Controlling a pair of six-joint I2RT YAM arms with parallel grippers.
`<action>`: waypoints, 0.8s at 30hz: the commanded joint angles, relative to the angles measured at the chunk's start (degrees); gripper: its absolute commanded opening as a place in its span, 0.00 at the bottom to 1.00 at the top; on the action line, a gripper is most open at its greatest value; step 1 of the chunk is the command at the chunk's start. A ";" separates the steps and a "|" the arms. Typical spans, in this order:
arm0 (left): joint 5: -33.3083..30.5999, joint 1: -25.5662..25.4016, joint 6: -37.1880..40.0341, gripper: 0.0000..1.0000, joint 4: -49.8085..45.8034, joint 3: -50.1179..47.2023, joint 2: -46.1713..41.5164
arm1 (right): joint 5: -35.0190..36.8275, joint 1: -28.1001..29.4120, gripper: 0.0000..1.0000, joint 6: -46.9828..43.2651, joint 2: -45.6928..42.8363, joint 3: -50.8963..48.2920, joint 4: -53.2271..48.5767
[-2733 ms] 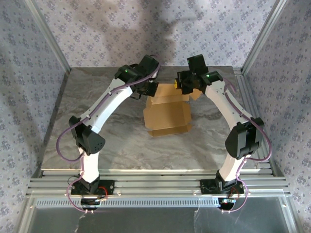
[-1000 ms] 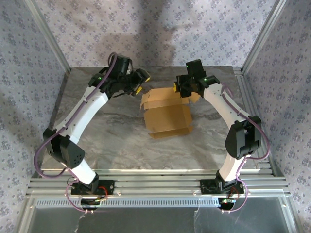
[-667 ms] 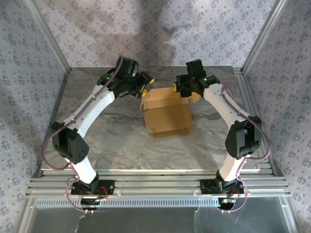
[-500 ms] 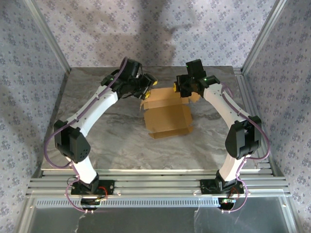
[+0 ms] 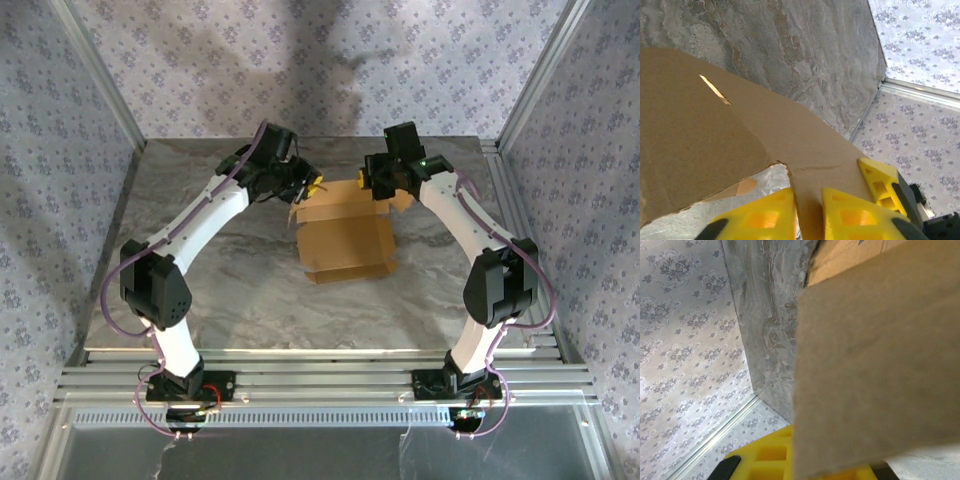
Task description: Fold the paper box
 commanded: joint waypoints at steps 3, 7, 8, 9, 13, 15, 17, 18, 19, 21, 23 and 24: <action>2.09 0.03 -6.88 0.00 1.10 -0.49 -0.11 | -1.17 0.17 0.00 -0.80 -0.11 -0.75 0.48; 2.90 1.06 -5.28 0.06 2.74 -1.48 -0.95 | -1.29 0.11 0.00 -1.42 -0.05 -1.72 0.71; 3.61 1.56 -3.87 0.20 3.14 -1.29 -1.12 | -1.23 -0.07 0.00 -1.98 0.04 -1.83 0.76; 3.99 2.32 -1.35 0.35 2.38 -0.70 -1.50 | -1.40 -0.51 0.00 -2.83 0.19 -1.70 0.38; -0.59 6.16 15.10 0.54 -4.50 -1.08 -7.41 | -3.71 -2.47 0.00 -5.41 0.47 -2.53 0.39; -3.84 7.97 24.12 0.53 -7.16 -5.77 -11.91 | -5.48 -3.56 0.00 -4.63 0.09 -4.29 2.59; -3.91 10.51 29.18 0.52 -6.92 -14.40 -15.95 | -7.40 -4.78 0.00 -3.79 0.05 -4.95 4.23; -1.18 12.04 30.17 0.50 -4.59 -20.31 -17.54 | -8.21 -5.37 0.00 -3.75 0.14 -4.24 3.83; 2.07 13.90 29.92 0.48 -0.77 -26.29 -18.48 | -9.11 -6.09 0.00 -3.88 0.22 -3.39 3.29; 6.96 15.78 28.63 0.42 6.03 -35.06 -18.72 | -10.94 -7.22 0.00 -3.92 0.29 -1.64 2.71; 9.11 15.78 28.54 0.37 13.43 -39.65 -17.79 | -12.93 -8.26 0.00 -4.39 0.53 0.75 0.27; 10.36 15.69 28.08 0.34 17.63 -40.79 -16.58 | -13.62 -8.72 0.00 -4.89 0.59 2.02 -1.67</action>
